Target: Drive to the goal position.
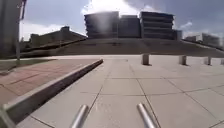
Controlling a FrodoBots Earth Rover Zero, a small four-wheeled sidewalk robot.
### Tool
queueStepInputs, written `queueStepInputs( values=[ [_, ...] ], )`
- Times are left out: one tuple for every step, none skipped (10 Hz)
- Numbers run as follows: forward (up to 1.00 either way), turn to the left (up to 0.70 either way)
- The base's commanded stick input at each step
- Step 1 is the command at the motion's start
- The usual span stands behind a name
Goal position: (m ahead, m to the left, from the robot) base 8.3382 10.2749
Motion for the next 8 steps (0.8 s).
queueStepInputs(
  values=[
    [0.7, 0.0],
    [0.7, 0.0],
    [0.7, 0.0],
    [0.7, 0.0],
    [0.7, 0.0],
    [0.7, 0.0],
    [0.7, 0.0],
    [0.7, 0.0]
  ],
)
